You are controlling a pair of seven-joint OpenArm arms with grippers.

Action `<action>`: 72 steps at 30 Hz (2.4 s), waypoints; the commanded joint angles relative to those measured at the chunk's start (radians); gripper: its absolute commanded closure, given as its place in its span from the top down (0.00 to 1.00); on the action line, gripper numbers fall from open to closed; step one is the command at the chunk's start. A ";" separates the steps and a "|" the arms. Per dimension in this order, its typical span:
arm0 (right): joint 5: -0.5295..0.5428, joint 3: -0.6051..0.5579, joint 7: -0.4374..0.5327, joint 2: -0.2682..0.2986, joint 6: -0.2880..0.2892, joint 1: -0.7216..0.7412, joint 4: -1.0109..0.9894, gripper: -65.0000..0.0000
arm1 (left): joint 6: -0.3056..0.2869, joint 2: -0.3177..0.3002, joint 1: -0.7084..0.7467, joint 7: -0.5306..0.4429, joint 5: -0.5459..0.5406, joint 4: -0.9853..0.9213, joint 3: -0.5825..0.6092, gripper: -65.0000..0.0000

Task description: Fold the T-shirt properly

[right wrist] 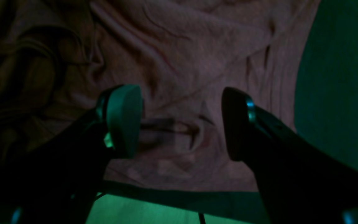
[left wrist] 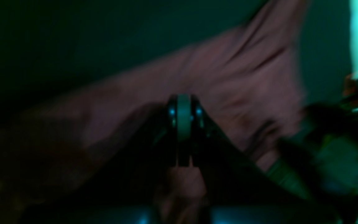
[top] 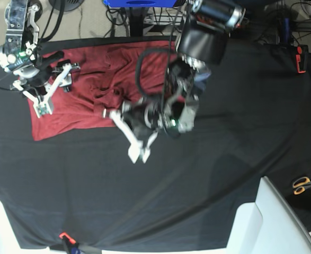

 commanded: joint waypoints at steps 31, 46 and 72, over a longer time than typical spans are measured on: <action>-0.001 -0.765 -0.261 0.105 0.018 0.179 0.143 0.01 | -0.254 -0.432 0.582 -0.007 -0.038 0.471 -0.799 0.00; 0.003 -0.739 -0.139 0.037 0.019 0.280 -0.197 0.01 | -0.260 -0.399 0.602 -0.007 -0.036 0.471 -0.812 0.00; 0.000 -0.633 -0.027 0.125 0.021 0.462 -0.440 0.01 | -0.260 -0.398 0.604 -0.007 -0.036 0.406 -0.814 0.00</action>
